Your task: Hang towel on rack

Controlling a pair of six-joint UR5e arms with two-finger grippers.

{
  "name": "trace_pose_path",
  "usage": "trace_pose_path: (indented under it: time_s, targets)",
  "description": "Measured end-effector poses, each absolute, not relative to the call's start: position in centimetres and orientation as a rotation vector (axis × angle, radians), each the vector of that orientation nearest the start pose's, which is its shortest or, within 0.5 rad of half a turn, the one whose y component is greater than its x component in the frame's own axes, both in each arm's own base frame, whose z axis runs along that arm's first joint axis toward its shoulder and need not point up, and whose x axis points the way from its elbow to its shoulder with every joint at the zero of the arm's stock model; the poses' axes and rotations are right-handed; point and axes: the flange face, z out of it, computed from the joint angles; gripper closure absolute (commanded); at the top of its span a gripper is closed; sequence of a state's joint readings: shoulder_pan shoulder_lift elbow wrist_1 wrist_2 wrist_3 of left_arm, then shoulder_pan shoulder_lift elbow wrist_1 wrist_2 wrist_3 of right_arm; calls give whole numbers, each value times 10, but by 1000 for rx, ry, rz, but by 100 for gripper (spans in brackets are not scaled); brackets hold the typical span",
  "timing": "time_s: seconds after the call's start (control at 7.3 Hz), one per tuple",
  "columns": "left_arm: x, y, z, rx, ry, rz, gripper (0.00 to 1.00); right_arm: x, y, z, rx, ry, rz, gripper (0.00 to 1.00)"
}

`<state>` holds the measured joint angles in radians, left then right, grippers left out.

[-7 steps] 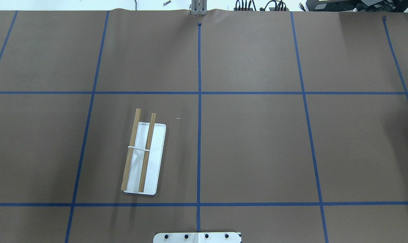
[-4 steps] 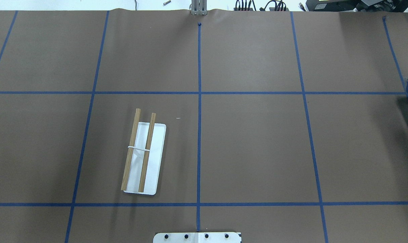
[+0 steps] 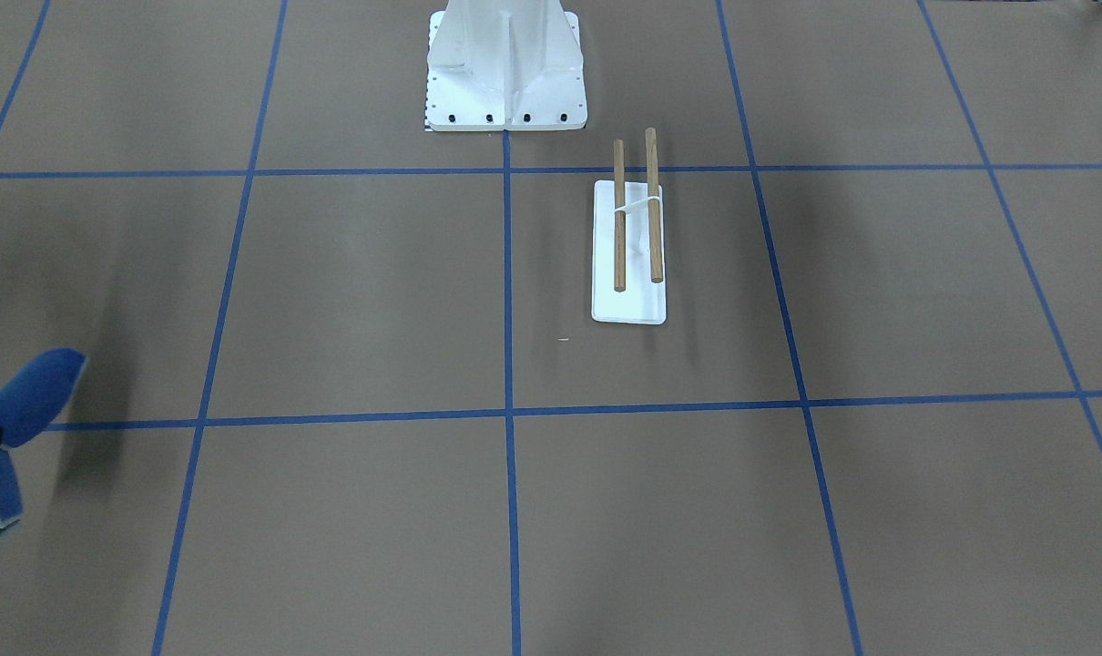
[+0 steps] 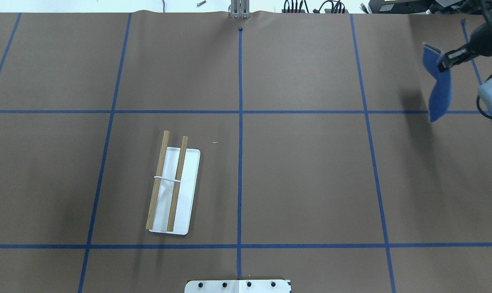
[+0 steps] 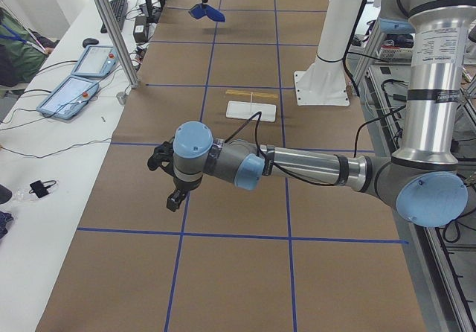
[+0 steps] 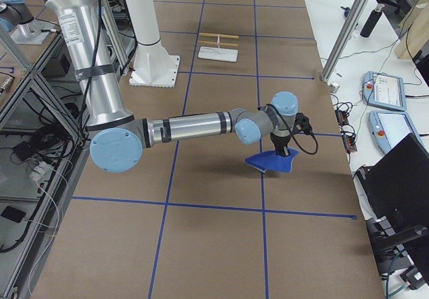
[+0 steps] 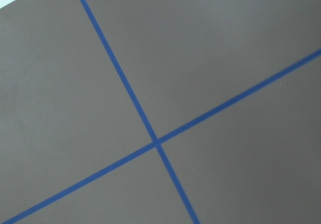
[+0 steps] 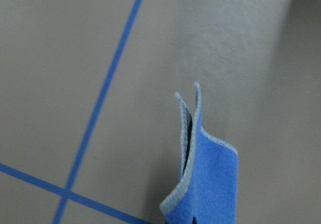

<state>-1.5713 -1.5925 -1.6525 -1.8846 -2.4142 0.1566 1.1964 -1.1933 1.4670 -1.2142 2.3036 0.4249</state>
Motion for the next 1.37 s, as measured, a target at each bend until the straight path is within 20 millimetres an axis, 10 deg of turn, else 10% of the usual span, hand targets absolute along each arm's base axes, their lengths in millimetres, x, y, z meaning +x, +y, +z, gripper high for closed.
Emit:
trace_pose_path:
  time_s: [0.55, 0.96, 1.37]
  targets:
    - [-2, -551, 511, 469, 914, 174, 2, -302, -612, 266, 153, -1081, 182, 100]
    - [84, -590, 409, 280, 1118, -114, 2, -379, -565, 146, 144, -1198, 453, 100]
    - [215, -580, 316, -6, 1307, -327, 2, -406, -542, 69, 156, -1293, 540, 100]
